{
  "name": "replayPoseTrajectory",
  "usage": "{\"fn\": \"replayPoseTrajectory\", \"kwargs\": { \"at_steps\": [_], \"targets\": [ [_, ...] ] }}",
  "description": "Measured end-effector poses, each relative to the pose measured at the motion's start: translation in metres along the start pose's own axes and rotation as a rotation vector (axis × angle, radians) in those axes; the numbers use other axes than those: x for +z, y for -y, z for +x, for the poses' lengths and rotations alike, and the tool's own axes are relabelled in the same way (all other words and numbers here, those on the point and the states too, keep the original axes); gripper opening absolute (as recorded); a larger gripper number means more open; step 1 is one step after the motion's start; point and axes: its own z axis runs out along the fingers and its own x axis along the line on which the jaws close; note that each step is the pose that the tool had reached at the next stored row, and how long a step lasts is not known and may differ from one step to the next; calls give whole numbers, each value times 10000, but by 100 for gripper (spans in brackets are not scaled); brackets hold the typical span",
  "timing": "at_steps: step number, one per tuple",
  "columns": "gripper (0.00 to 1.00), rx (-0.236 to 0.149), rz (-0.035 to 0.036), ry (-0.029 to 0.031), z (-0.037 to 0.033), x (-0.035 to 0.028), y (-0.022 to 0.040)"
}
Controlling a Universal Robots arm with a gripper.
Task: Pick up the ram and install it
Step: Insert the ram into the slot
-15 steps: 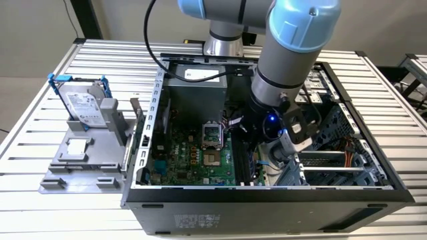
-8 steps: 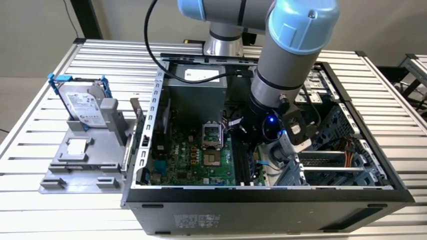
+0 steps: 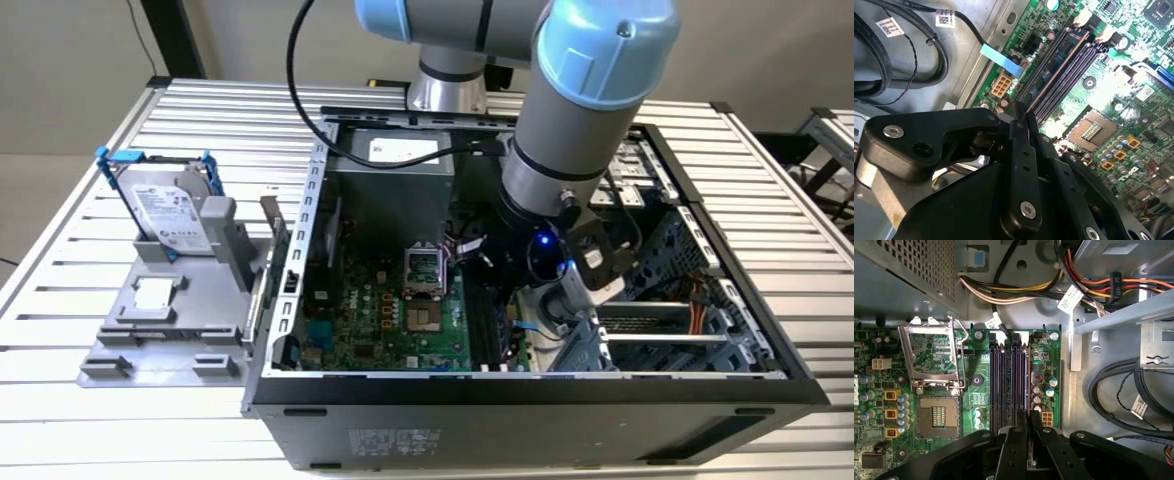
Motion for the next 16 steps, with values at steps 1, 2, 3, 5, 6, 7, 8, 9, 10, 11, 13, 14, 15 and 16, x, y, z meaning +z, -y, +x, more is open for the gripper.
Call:
{"fn": "replayPoseTrajectory", "kwargs": {
  "at_steps": [1,2,3,5,6,7,8,9,10,11,13,14,15,16],
  "targets": [
    [0,-54,0,-2,0,0,0],
    [0,-78,0,-3,0,0,1],
    [0,-81,1,-3,0,1,1],
    [0,-90,-1,-3,0,9,1],
    [0,-99,-1,-4,0,14,1],
    [0,-120,2,-5,0,18,2],
    [0,-142,1,-6,0,22,2],
    [0,-149,0,-6,0,29,2],
    [0,-152,-1,-6,0,38,2],
    [0,-153,1,-7,0,47,2],
    [0,-153,0,-8,0,62,3],
    [0,-154,1,-9,0,62,3],
    [0,-154,2,-16,0,62,3],
    [0,-153,2,-22,0,62,3]
  ]
}}
